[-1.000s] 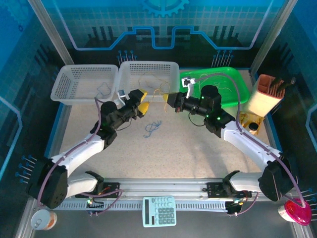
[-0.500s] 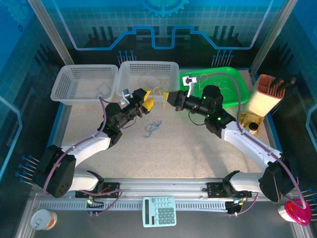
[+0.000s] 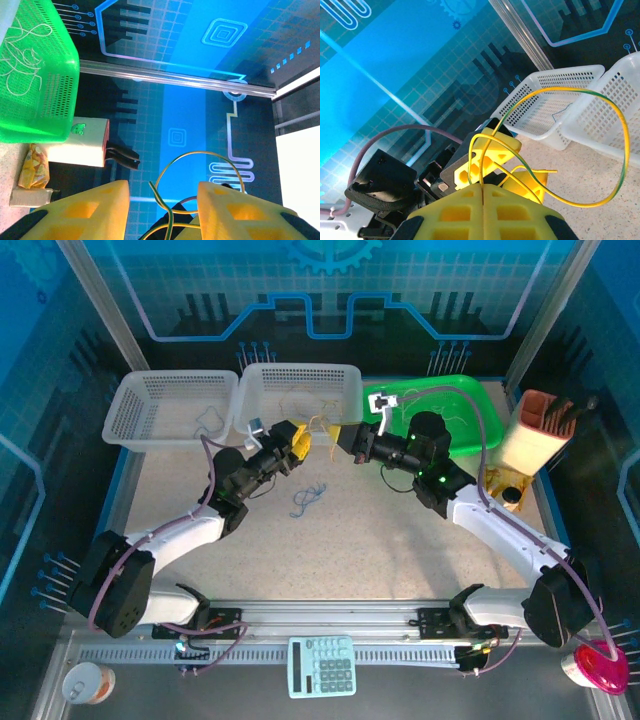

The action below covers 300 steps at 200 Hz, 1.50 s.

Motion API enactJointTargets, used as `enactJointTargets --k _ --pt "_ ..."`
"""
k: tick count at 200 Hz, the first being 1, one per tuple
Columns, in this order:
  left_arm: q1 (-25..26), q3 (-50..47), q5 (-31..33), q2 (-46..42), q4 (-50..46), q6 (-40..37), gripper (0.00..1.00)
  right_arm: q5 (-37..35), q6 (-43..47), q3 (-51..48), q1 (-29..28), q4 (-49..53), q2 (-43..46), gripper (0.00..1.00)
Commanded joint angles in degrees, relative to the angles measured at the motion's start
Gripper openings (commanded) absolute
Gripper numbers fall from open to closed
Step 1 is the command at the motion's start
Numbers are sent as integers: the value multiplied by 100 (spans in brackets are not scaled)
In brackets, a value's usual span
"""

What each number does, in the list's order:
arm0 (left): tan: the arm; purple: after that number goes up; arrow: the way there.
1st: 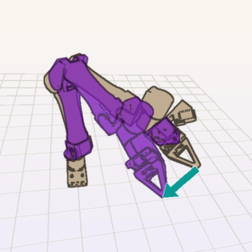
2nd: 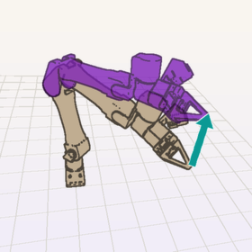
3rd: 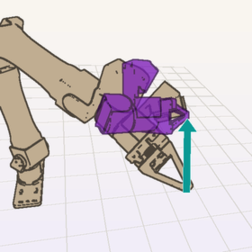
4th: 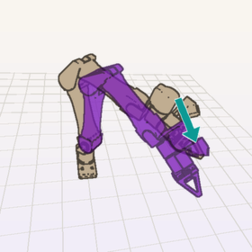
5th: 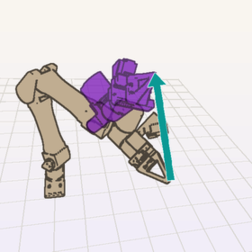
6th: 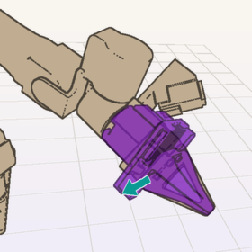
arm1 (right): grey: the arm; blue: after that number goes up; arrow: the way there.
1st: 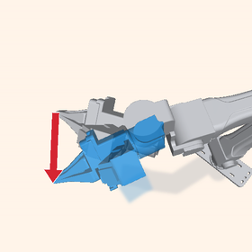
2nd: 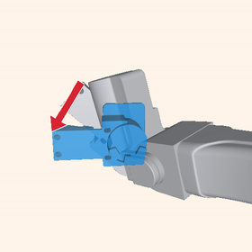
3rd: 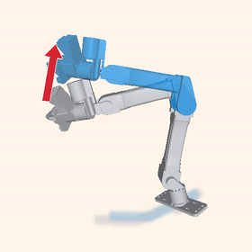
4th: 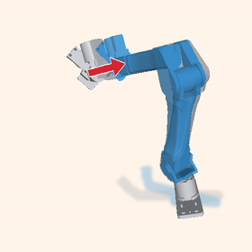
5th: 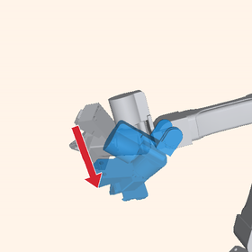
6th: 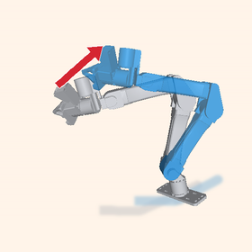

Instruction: Untangle the cables

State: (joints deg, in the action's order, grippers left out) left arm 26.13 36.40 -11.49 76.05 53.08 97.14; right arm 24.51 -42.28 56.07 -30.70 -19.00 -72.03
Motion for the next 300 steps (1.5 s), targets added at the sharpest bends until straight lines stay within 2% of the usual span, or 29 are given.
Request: enactJointTargets --k 1,59,105,136,164,205,243,300 --pt "67 -2 82 33 473 33 39 40 -23 -79 43 -209 -20 0" --pt "88 -11 103 -9 511 28 35 18 16 -83 49 -191 -50 0" --pt "111 -8 93 -30 515 13 27 5 32 -88 48 -183 -114 0" --pt "111 -40 128 -55 511 -65 0 -34 123 -127 66 -74 -108 0" --pt "13 21 111 -131 384 -236 0 -117 299 -271 162 173 65 0" --pt "-479 491 -165 -536 -584 -921 0 -279 889 -507 233 1028 330 0" --pt "-858 1529 -588 -758 -1840 -1839 0 -541 1437 -914 233 1545 311 0" --pt "-1093 3124 -955 -571 -3062 -2939 0 -866 1574 -1504 218 1372 -191 0"
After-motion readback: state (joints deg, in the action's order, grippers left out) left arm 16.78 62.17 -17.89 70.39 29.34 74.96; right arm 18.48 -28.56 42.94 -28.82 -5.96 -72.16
